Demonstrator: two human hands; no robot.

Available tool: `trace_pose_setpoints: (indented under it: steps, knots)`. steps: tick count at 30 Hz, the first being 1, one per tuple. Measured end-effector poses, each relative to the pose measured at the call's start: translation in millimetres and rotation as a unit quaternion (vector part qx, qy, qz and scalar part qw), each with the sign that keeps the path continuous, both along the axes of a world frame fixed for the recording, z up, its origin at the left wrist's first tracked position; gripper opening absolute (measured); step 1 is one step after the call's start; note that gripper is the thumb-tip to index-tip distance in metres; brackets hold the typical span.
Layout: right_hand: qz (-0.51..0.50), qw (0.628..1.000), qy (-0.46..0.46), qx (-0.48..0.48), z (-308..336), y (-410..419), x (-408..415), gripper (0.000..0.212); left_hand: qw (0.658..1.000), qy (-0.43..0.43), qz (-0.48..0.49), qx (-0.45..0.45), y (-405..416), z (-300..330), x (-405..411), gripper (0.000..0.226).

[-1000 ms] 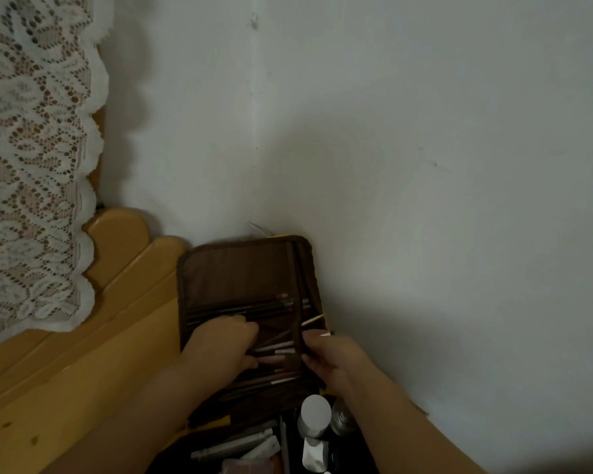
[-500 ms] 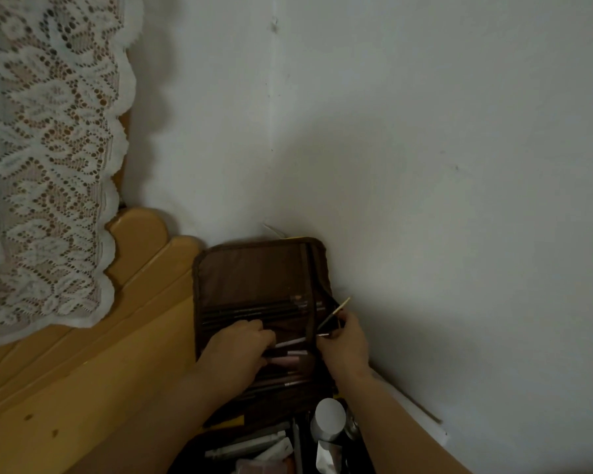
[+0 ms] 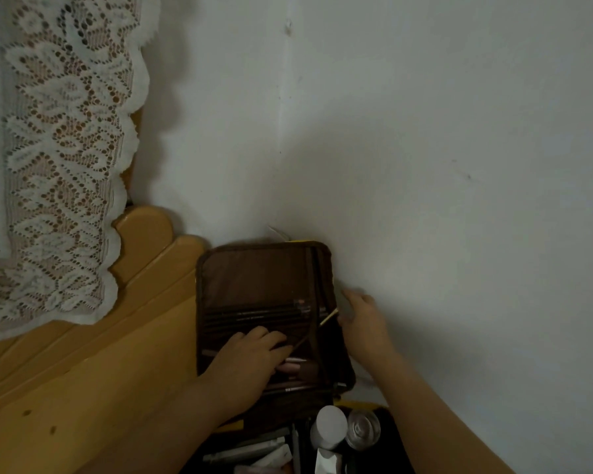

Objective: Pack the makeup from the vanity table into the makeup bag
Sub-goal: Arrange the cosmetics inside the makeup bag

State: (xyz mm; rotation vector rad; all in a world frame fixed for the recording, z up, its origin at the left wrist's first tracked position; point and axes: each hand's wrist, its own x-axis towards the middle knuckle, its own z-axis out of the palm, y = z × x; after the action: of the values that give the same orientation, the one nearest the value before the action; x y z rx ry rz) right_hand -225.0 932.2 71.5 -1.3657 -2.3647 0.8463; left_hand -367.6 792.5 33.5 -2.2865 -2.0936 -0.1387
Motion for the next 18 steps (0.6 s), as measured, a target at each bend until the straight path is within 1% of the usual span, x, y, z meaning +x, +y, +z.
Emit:
trace_pose_setpoints:
  steps: [1,2,4,5,6,7,8,10,12,14,15,16,18]
  knots:
    - [0.018,1.0,-0.016,-0.005,-2,5,-3,0.046,1.0,-0.001,0.0,-0.003,0,1,0,0.054]
    - [0.018,0.999,-0.03,-0.007,-5,8,-5,0.039,1.0,0.004,0.003,0.006,0,0,0,0.047]
    - [-0.011,0.998,-0.054,-0.013,-8,12,-6,0.023,0.999,-0.003,0.029,0.022,-1,-1,-2,0.022]
    - [-0.021,0.998,-0.061,-0.02,-8,12,-6,0.02,0.998,-0.02,0.054,0.025,-1,0,-3,0.024]
    - [-0.024,0.997,-0.074,-0.024,-7,12,-5,0.019,0.997,-0.041,0.068,0.025,0,2,-2,0.032]
    - [-0.026,0.995,-0.092,-0.018,-6,11,-4,0.02,0.993,-0.065,0.085,0.04,-1,4,0,0.032]
    - [-0.029,0.994,-0.104,-0.002,-3,9,-2,0.02,0.989,-0.098,0.102,0.048,-1,7,-1,0.028]
    - [-0.033,0.995,-0.089,0.018,2,2,-2,0.018,0.981,-0.124,0.14,0.052,-2,6,-4,0.018]
    - [0.0,0.997,-0.065,-0.029,2,-7,-6,0.015,0.975,-0.14,0.155,0.075,-4,9,-3,0.02]
    - [0.053,0.99,-0.08,-0.102,-4,-19,-12,0.031,0.973,-0.139,0.165,0.078,-3,11,-2,0.036]
    - [0.06,0.987,-0.075,-0.13,-6,-24,-14,0.038,0.974,-0.126,0.169,0.084,-3,12,-2,0.042]
    - [0.047,0.985,-0.053,-0.156,-8,-24,-15,0.038,0.975,-0.12,0.166,0.091,-3,12,-2,0.044]
    - [-0.005,0.976,0.026,-0.218,-13,-22,-16,0.026,0.976,-0.127,0.144,0.099,-5,11,-3,0.04]
